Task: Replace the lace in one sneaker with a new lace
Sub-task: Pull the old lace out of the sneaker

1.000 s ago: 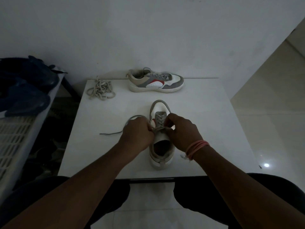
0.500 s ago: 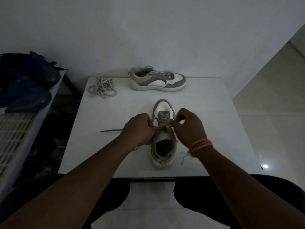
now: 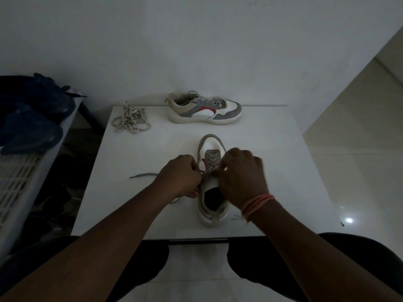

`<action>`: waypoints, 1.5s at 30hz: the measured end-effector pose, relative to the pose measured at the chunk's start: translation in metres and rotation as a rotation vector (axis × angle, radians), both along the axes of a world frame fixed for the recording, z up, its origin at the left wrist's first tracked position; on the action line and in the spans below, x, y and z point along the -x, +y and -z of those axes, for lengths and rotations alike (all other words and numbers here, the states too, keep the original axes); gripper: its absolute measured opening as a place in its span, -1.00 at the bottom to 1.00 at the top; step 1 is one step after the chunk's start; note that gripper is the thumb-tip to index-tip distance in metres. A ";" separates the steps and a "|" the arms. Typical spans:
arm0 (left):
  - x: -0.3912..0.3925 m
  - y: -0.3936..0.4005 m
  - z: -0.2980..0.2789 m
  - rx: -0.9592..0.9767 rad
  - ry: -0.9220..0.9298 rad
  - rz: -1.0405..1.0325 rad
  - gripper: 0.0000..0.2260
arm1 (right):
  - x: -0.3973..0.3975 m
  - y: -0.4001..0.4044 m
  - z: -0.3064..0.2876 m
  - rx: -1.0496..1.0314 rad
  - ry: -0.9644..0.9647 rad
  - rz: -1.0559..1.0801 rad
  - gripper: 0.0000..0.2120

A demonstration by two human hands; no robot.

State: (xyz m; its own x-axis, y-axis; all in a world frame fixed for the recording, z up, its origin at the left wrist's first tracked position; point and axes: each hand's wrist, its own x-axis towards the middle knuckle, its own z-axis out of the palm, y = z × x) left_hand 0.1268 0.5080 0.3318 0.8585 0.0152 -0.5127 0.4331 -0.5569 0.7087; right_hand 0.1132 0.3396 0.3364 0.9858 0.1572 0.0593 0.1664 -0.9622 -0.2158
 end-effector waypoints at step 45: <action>0.001 -0.013 -0.003 -0.171 -0.389 0.163 -0.78 | 0.002 -0.007 -0.008 -0.288 0.323 0.106 -0.54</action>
State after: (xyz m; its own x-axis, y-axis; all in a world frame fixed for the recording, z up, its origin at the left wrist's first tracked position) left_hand 0.1257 0.4950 0.3353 0.9850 -0.0796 -0.1533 0.0498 -0.7190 0.6932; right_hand 0.1112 0.3331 0.3445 0.9707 0.0768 -0.2277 -0.0495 -0.8632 -0.5024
